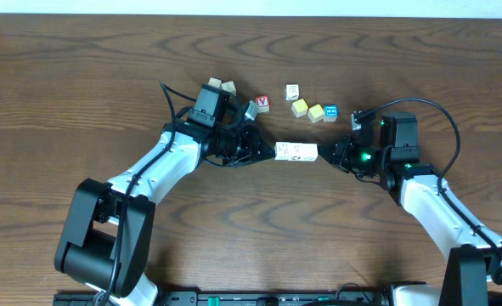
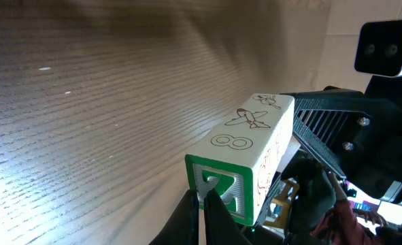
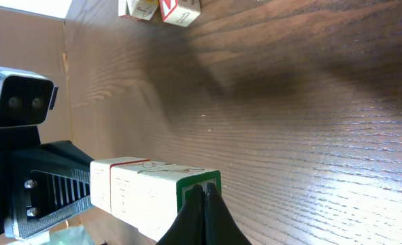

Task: Lift 3 blocks

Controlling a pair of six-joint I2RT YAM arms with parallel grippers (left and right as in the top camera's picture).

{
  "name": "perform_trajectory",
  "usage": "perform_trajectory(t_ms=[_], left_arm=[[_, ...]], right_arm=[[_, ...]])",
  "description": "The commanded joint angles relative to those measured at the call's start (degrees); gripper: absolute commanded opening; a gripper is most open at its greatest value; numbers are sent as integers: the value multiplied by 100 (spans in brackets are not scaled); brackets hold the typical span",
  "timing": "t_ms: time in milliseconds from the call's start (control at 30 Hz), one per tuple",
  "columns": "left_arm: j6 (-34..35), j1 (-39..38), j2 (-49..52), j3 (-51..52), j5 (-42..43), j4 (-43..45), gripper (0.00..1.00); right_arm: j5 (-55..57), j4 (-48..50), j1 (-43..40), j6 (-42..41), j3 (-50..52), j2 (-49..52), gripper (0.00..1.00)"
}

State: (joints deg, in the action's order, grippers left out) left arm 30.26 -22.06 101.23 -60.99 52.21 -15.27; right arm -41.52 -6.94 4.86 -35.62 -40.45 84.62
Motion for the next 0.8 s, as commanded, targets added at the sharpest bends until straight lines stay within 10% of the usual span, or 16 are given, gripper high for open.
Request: perform_trajectory(t_ms=[0, 767], left_arm=[[48, -238, -142, -160, 555, 70, 7], [46, -267, -125, -157, 350, 28, 7]], right_arm=[[-975, 37, 343, -70, 33, 2, 1], [-973, 72, 343, -79, 33, 2, 1]])
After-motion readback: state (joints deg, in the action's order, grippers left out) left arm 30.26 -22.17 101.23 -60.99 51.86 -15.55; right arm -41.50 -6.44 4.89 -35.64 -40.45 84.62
